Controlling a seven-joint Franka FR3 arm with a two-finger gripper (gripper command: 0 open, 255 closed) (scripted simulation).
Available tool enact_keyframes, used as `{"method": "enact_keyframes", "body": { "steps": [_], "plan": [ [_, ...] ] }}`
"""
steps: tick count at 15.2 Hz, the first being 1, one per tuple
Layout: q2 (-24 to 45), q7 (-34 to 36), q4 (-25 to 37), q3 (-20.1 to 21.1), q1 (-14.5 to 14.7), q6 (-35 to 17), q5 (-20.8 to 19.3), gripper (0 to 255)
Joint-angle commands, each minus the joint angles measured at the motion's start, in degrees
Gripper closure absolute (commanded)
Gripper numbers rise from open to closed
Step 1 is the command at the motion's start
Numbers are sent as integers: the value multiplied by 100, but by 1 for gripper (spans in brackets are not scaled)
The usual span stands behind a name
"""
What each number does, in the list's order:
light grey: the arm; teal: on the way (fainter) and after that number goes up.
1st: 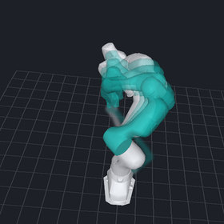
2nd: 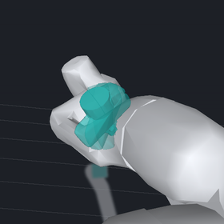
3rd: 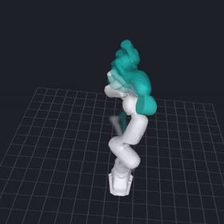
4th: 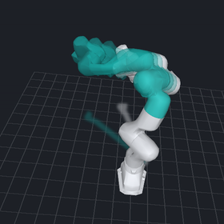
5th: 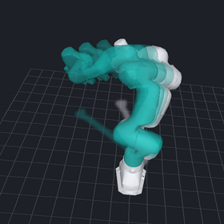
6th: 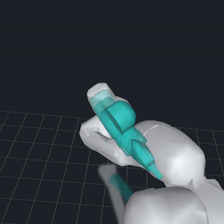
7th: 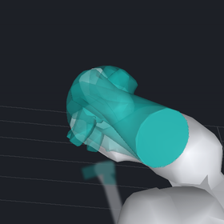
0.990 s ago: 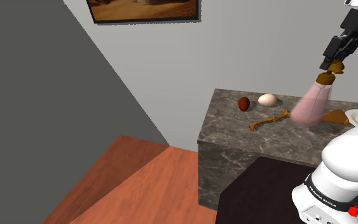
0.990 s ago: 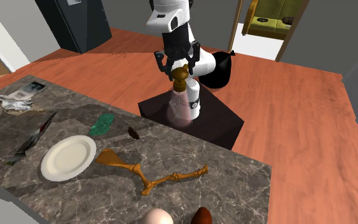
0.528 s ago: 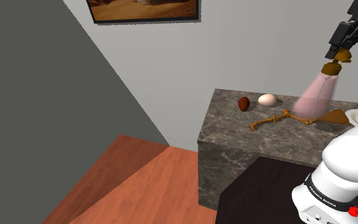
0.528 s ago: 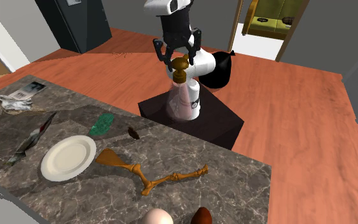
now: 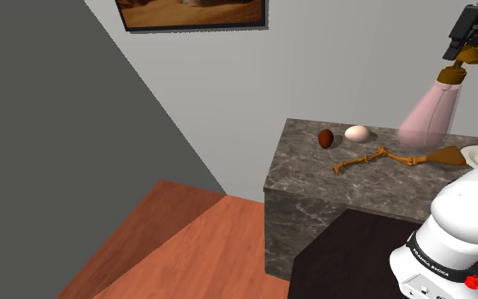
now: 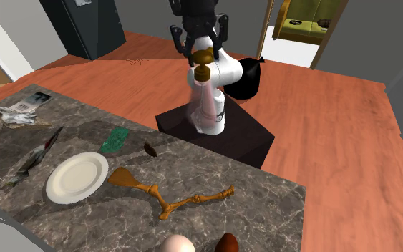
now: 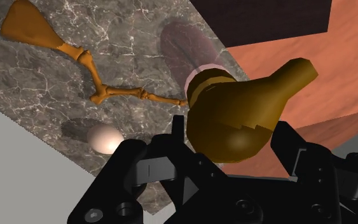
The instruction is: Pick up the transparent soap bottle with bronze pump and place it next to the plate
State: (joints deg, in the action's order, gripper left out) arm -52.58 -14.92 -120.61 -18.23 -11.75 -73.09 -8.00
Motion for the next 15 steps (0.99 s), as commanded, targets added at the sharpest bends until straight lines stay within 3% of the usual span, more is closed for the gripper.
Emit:
{"method": "enact_keyframes", "body": {
  "steps": [1,15],
  "plan": [
    [101,1,224,14,23,123,27,255],
    [893,-26,1916,42,186,1027,186,255]
  ]
}}
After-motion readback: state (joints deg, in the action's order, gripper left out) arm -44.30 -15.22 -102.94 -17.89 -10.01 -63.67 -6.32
